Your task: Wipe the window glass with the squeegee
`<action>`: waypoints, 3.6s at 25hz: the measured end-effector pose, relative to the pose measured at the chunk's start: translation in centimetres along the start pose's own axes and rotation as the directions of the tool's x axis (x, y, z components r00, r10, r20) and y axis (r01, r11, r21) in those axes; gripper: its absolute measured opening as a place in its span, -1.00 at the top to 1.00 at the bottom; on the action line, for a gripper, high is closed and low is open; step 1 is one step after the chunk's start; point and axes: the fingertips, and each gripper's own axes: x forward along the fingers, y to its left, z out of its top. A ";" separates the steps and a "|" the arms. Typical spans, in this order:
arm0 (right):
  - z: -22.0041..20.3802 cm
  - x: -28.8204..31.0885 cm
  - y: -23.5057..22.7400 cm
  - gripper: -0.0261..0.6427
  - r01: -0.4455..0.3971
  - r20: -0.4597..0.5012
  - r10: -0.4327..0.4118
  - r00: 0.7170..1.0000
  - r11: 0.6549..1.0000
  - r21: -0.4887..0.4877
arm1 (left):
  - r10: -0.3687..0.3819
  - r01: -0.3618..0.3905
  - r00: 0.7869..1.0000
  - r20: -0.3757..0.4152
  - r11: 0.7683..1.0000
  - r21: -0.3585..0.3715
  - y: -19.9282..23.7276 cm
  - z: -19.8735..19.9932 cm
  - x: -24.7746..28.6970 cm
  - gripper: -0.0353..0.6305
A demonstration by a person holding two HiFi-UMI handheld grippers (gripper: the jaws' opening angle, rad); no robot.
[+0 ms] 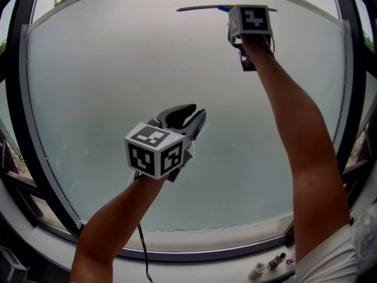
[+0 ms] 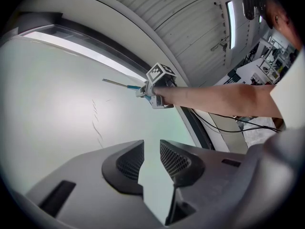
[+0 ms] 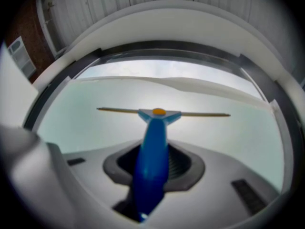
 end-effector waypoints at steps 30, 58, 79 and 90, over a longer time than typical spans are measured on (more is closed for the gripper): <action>-7.5 -3.4 0.7 0.52 0.018 -0.114 -0.013 0.993 0.999 0.047 | -0.078 0.073 0.995 -0.064 0.994 -0.081 -4.8 -4.1 -2.6 0.52; -13.7 -6.1 1.7 0.52 0.019 -0.149 -0.012 0.989 0.999 0.042 | -0.072 0.056 0.991 -0.110 0.989 -0.140 -6.4 -6.8 -4.6 0.52; -19.7 -8.7 2.9 0.52 0.004 -0.222 0.005 0.975 0.999 0.043 | -0.074 0.039 0.980 -0.184 0.982 -0.186 -8.2 -11.1 -6.1 0.52; -23.5 -10.1 3.3 0.52 0.019 -0.281 0.001 0.960 0.997 0.069 | -0.070 0.021 0.974 -0.214 0.975 -0.223 -8.1 -13.7 -6.9 0.52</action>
